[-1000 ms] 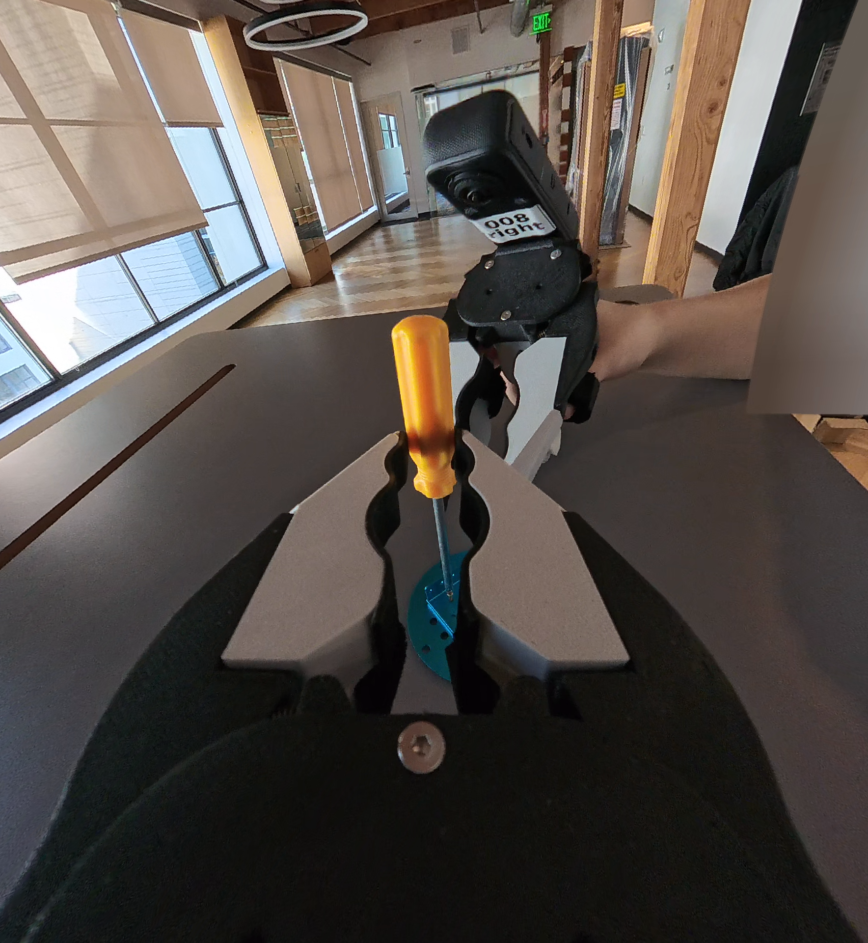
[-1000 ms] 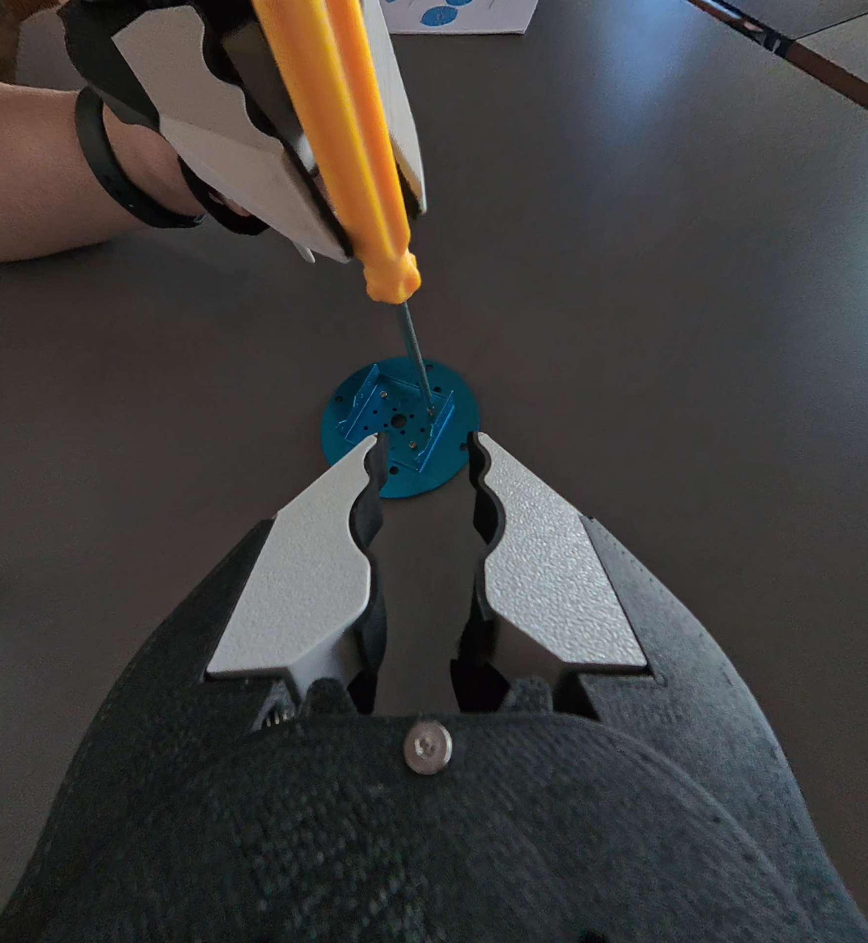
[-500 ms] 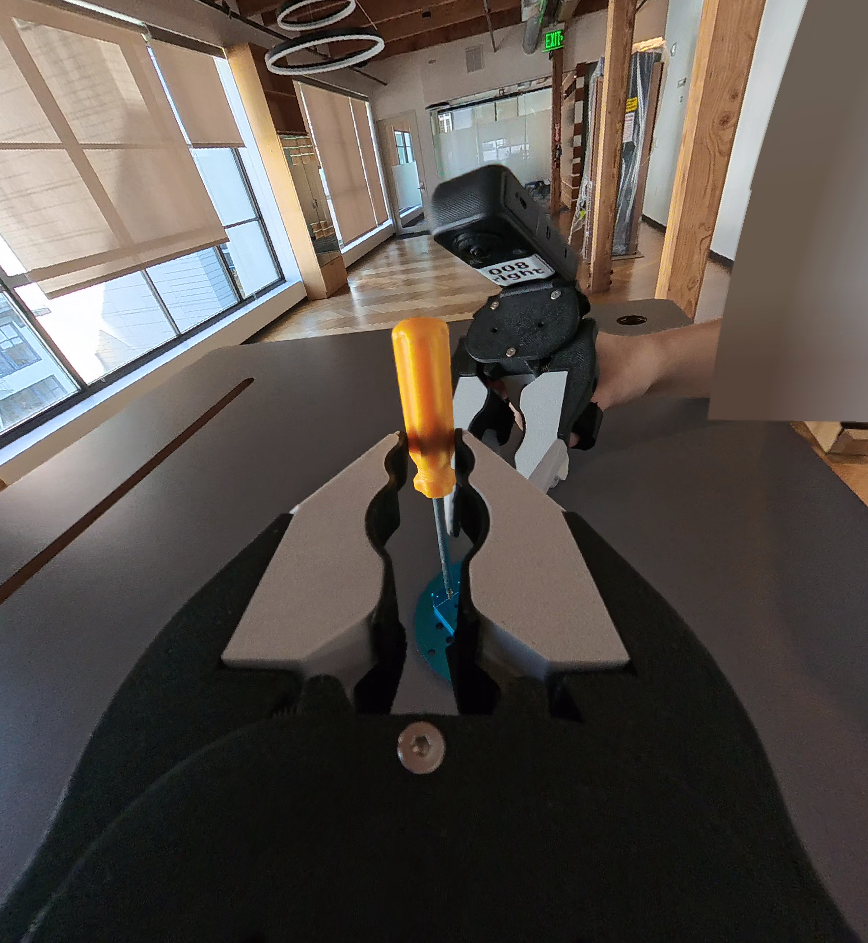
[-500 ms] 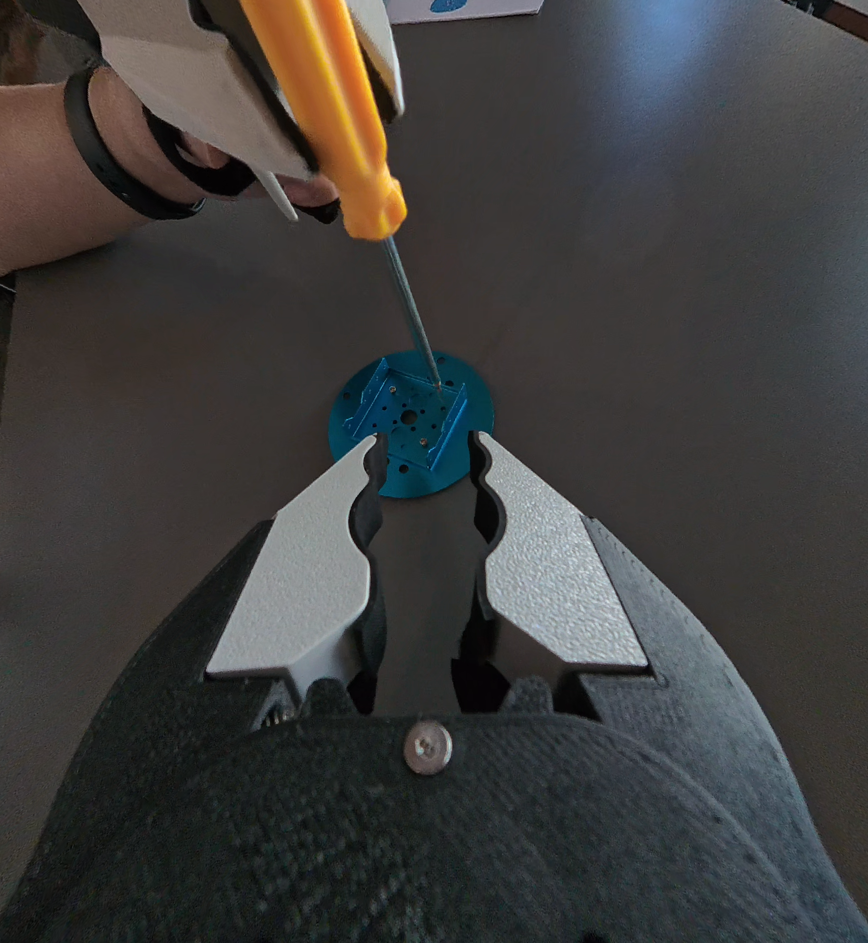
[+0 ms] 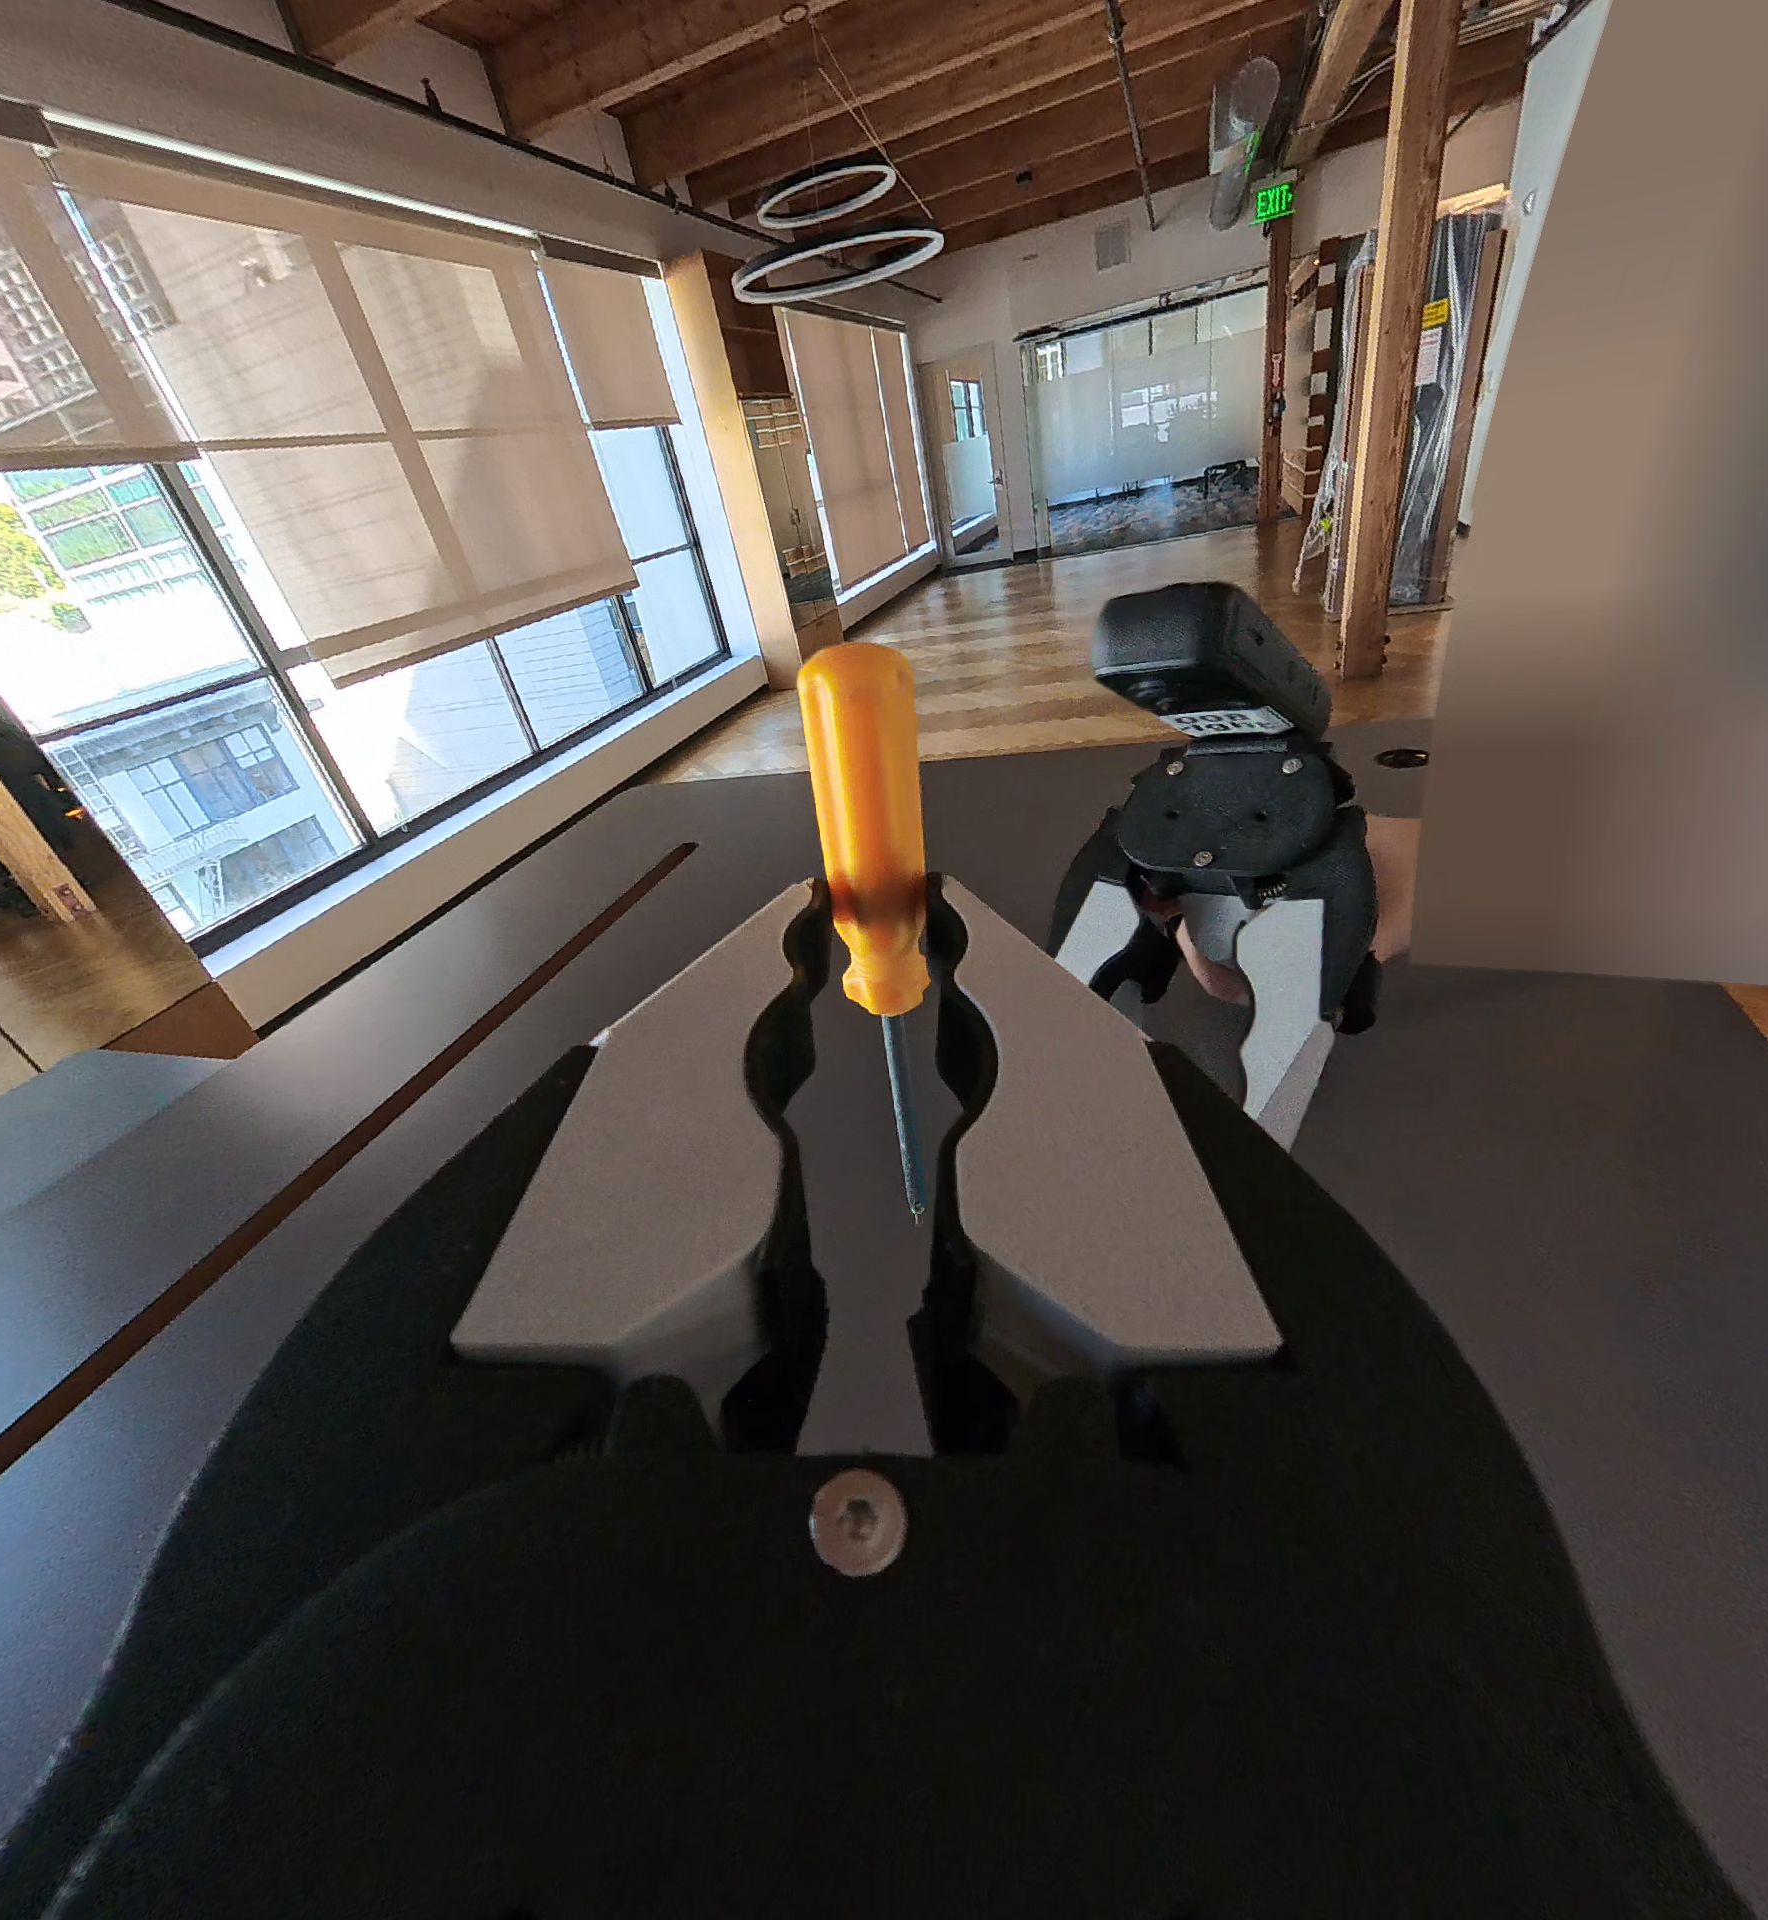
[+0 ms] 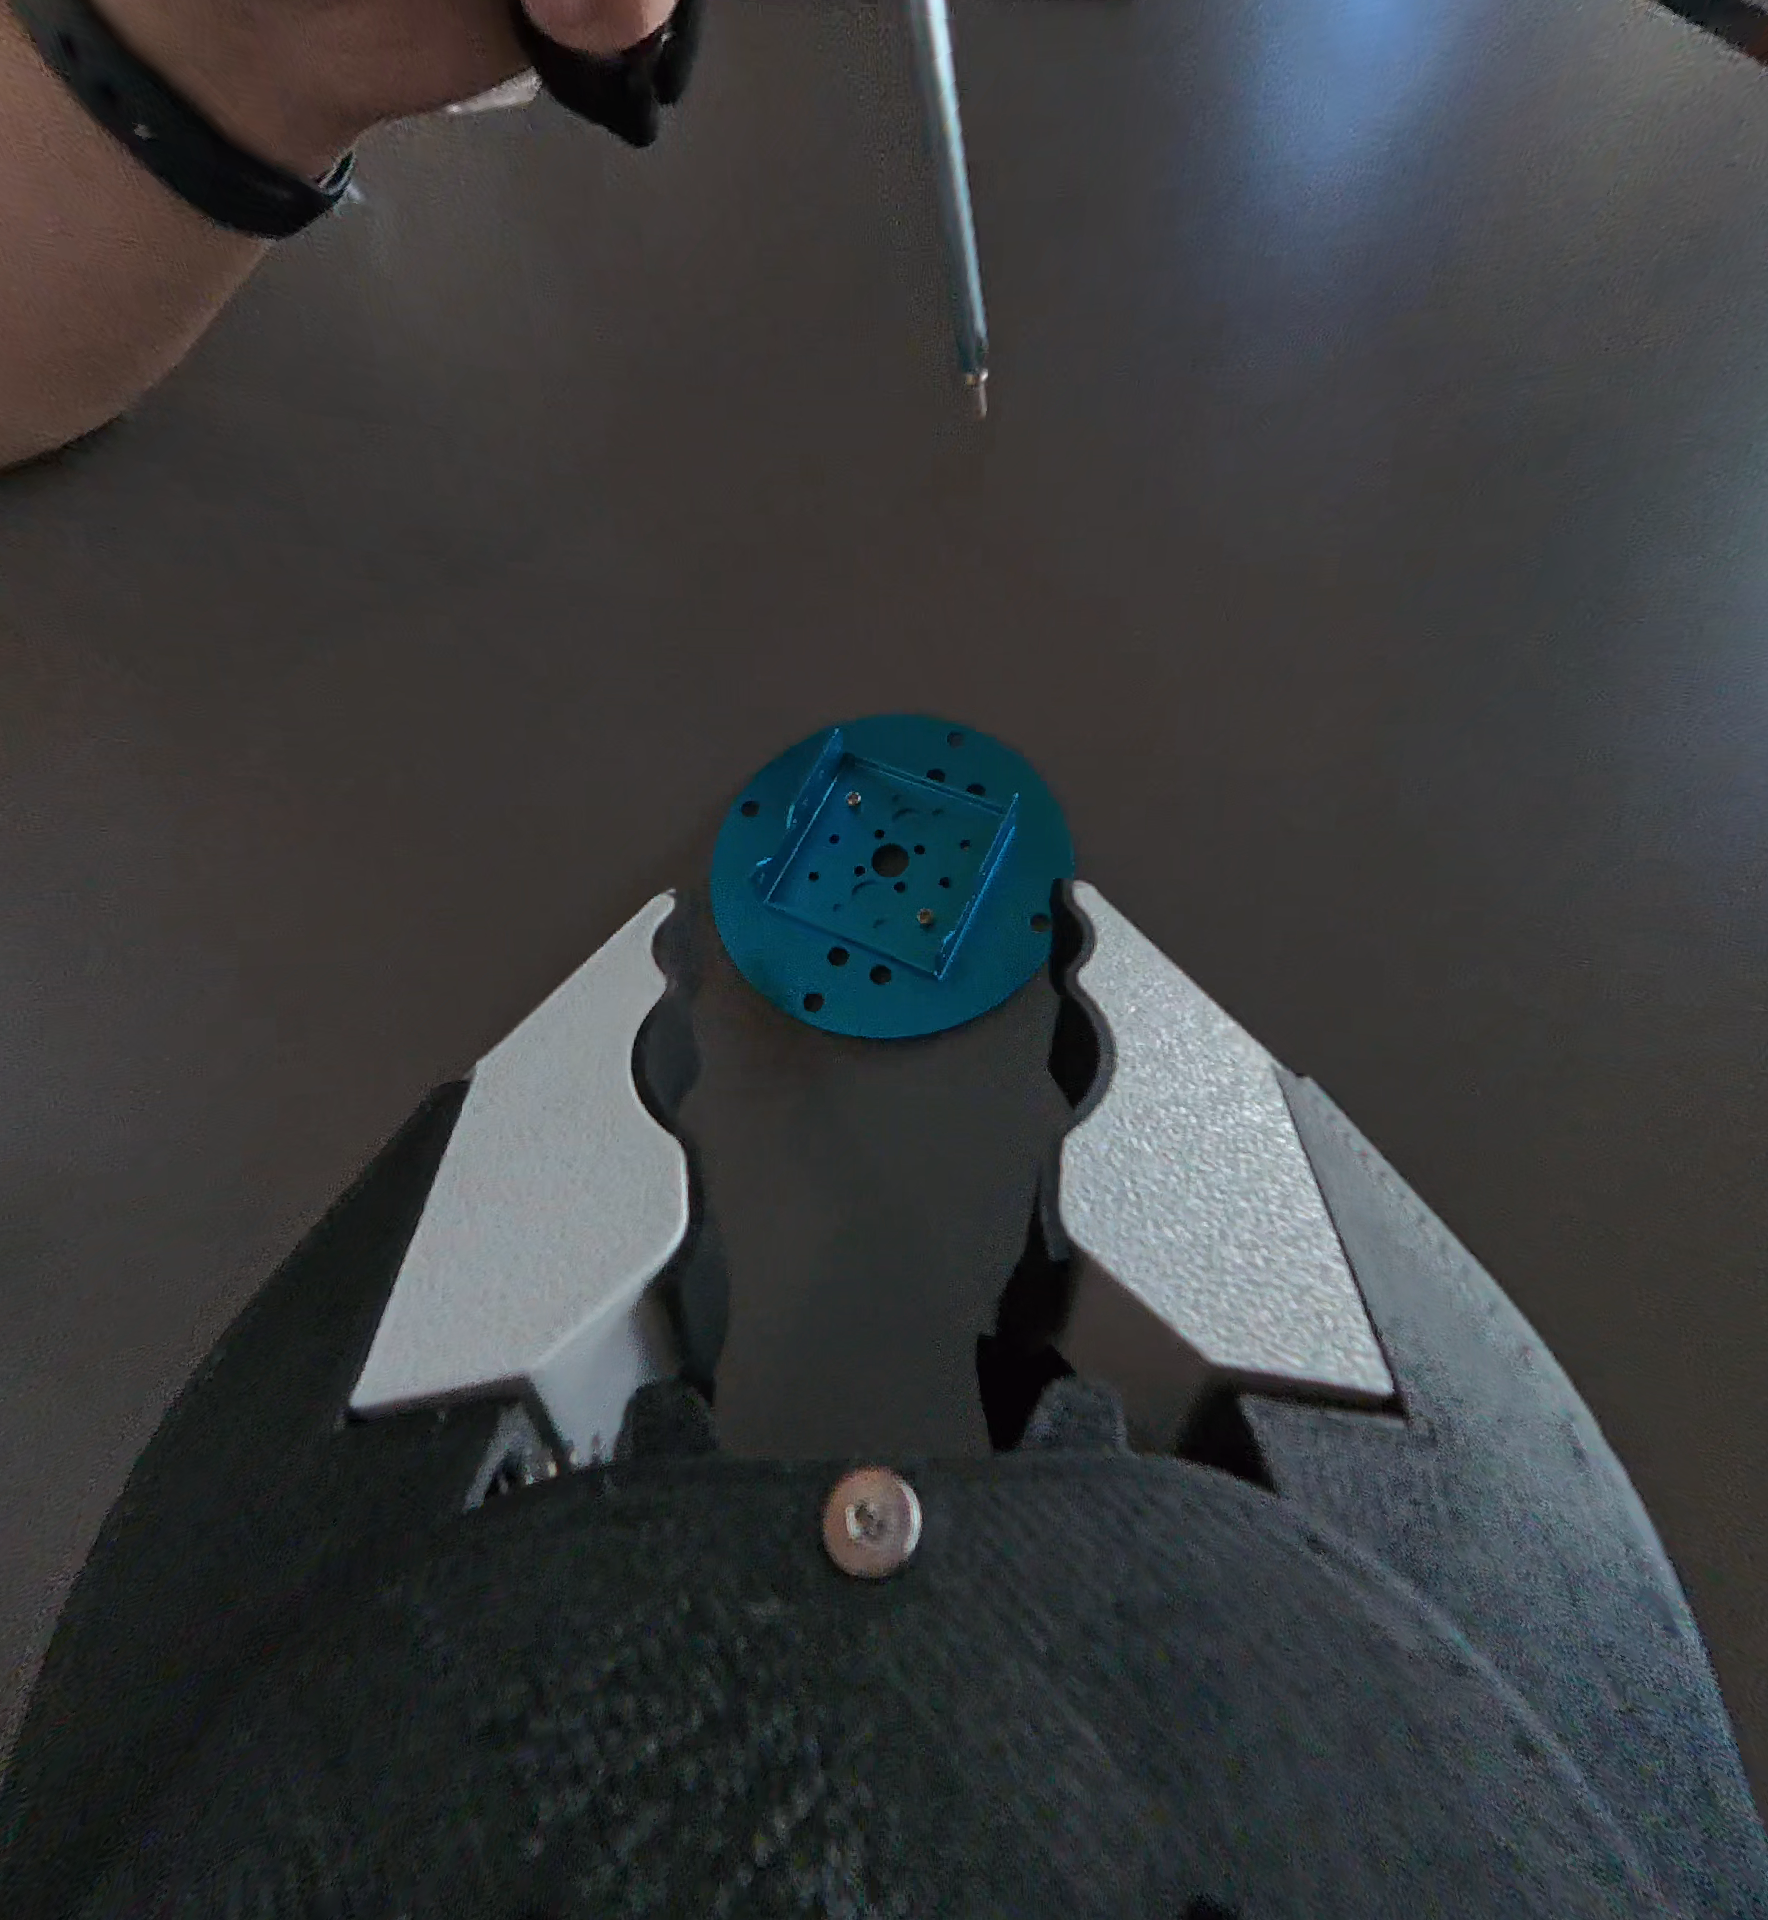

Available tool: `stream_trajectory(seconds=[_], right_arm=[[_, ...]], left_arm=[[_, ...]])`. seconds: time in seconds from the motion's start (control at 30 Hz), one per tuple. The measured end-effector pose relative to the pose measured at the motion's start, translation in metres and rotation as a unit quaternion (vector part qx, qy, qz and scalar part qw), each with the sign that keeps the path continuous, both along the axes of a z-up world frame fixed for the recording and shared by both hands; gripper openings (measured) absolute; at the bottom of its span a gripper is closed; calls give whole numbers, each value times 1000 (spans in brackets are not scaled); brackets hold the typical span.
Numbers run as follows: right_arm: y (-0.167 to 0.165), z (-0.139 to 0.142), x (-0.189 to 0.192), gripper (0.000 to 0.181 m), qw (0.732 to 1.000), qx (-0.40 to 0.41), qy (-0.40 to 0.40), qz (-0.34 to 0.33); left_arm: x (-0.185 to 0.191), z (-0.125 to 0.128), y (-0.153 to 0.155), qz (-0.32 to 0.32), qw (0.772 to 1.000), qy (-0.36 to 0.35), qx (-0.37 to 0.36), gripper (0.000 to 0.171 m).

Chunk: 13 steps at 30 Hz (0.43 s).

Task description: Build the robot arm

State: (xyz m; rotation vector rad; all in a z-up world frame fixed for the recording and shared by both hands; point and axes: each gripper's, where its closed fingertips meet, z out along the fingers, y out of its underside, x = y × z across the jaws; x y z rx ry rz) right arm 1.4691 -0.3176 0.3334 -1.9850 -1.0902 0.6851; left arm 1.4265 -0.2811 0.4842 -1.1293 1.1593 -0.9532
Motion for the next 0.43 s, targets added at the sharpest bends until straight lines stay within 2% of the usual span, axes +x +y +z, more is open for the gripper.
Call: stream_trajectory(seconds=[0.1, 0.2, 0.43], right_arm=[[-3, 1, 3, 80, 998, 45, -16, 44], [-4, 1, 3, 90, 995, 26, -6, 95], [4, -19, 5, 90, 982, 4, -43, 181]], left_arm=[[-5, 3, 4, -1, 1000, -11, -12, 16], [-8, 4, 6, -14, 999, -31, -42, 16], [-11, -3, 15, -24, 995, -45, -81, 15]])
